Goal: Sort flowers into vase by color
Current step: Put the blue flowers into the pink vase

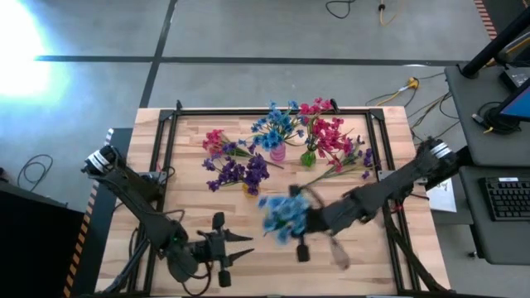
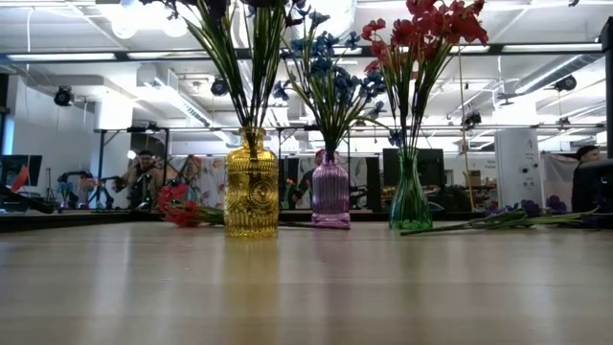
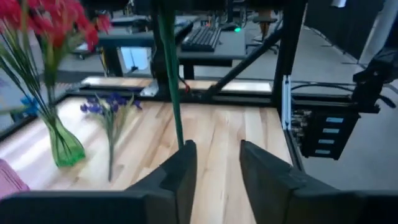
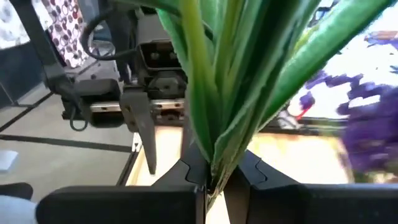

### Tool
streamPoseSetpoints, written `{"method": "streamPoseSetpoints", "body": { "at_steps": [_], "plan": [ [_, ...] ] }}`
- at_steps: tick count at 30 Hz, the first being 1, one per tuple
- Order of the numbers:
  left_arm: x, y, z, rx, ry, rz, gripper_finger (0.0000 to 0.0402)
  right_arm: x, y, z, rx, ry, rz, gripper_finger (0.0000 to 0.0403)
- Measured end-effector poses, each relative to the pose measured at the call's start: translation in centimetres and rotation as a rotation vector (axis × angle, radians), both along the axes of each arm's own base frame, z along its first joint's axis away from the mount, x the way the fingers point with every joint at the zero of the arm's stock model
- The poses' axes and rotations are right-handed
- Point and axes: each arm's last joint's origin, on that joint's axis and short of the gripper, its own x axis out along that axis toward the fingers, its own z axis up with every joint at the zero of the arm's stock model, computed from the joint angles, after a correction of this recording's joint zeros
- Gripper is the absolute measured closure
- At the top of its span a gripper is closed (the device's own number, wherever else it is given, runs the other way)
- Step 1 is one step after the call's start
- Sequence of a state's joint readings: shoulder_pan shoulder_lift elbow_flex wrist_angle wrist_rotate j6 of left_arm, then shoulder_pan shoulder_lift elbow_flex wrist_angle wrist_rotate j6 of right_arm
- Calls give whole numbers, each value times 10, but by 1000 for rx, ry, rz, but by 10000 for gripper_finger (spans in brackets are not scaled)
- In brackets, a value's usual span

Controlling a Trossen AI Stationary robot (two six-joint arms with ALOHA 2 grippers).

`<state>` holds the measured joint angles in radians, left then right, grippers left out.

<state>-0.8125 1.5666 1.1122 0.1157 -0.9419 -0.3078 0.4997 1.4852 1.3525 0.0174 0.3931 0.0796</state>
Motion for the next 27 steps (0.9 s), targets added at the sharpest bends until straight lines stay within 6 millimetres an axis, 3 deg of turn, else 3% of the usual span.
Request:
{"method": "streamPoseSetpoints", "body": {
  "at_steps": [7,16,21,27],
  "plan": [
    [-29,30,49,15,-43,-15,270,-40,-59,86,20,-104,-108,384],
    [-72,77,100,150,-107,57,274,-52,-142,157,-241,-238,-478,385],
    [-88,96,116,220,-129,114,274,-52,-199,169,-347,-223,-564,385],
    [-101,112,126,234,-133,258,274,-50,-290,151,-372,-132,-537,385]
  ]
}}
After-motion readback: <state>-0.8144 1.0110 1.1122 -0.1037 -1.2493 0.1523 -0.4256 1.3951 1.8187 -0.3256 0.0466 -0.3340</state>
